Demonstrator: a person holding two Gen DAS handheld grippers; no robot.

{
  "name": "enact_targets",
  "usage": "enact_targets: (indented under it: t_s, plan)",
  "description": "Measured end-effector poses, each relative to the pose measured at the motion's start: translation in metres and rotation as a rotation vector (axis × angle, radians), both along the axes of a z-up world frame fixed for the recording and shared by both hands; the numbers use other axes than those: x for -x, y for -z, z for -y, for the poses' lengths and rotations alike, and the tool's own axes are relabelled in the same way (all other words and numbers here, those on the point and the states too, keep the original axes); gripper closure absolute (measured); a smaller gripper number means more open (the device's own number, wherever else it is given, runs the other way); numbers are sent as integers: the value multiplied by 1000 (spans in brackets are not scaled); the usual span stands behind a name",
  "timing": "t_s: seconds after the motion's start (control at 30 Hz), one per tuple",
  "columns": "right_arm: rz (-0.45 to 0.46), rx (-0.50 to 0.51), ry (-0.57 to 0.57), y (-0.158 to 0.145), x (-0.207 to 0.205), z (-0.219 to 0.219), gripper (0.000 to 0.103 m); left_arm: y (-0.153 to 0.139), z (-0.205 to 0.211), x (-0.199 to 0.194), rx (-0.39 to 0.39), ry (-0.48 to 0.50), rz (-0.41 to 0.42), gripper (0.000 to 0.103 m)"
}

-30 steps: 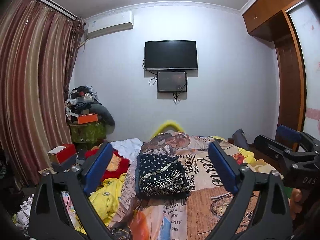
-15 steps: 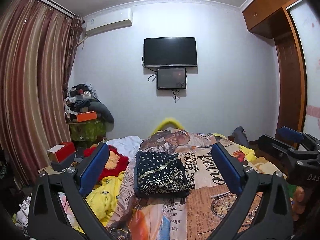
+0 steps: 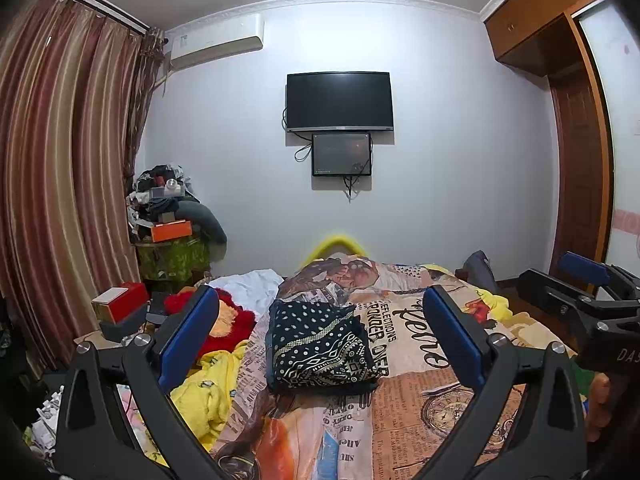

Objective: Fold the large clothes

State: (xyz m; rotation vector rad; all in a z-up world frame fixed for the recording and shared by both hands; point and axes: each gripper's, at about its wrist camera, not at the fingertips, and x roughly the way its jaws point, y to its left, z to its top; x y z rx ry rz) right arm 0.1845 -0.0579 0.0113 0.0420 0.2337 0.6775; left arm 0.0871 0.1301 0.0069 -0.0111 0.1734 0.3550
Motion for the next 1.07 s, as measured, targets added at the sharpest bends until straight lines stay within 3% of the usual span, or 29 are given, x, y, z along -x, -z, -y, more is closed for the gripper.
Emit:
enact_targets:
  t_s: [1.07]
  plan:
    - [-6, -3, 5, -1, -5, 2, 0, 0, -4, -1, 39, 51, -17, 0]
